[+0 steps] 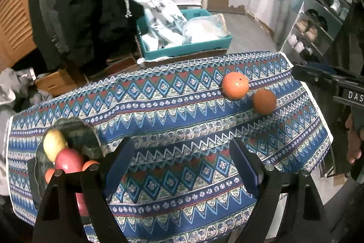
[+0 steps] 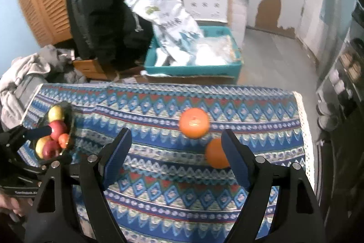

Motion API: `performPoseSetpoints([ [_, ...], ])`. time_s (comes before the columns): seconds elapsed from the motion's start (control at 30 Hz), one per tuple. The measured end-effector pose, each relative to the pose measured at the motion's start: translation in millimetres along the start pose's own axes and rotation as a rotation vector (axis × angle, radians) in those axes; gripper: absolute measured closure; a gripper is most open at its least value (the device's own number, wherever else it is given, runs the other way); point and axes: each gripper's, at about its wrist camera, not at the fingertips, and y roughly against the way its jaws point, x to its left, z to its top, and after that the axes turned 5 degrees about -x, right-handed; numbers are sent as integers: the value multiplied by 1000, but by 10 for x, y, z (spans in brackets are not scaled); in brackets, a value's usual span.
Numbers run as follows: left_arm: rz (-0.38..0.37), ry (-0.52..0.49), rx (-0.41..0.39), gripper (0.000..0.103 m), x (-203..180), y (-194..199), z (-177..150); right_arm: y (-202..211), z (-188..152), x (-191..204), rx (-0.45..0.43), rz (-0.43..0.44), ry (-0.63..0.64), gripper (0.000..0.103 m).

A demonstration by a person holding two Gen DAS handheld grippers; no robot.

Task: Organize fruits
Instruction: 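Move both tools back toward the two remaining oranges, then grasp one orange with the right tool while the left tool grasps the other orange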

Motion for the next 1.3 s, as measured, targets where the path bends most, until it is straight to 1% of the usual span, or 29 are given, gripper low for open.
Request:
performPoseSetpoints([
  [0.1,-2,-14,5,16,-49,-87,63,-71,-26,-171,26,-15,-26,22],
  [0.2,-22,-3,26,16,-60,-192,109,-199,-73,-304,63,-28,-36,22],
  [0.43,-55,25,67,16,-18,-495,151,-648,-237,-482,156,-20,-53,22],
  [0.77,-59,68,115,16,71,-868,154,-1173,-423,-572,243,-34,-45,22],
  [0.9,-72,78,136,16,49,-994,175,-1306,-484,-604,271,-44,-44,22],
  [1.1,-100,88,164,16,-28,-1143,228,-1444,-543,-633,288,-44,-40,22],
  [1.23,-118,87,176,16,-91,-1204,251,-1487,-570,-655,290,-62,-27,34],
  [1.3,-123,84,178,16,-131,-1230,266,-1523,-574,-685,295,-47,-41,35],
])
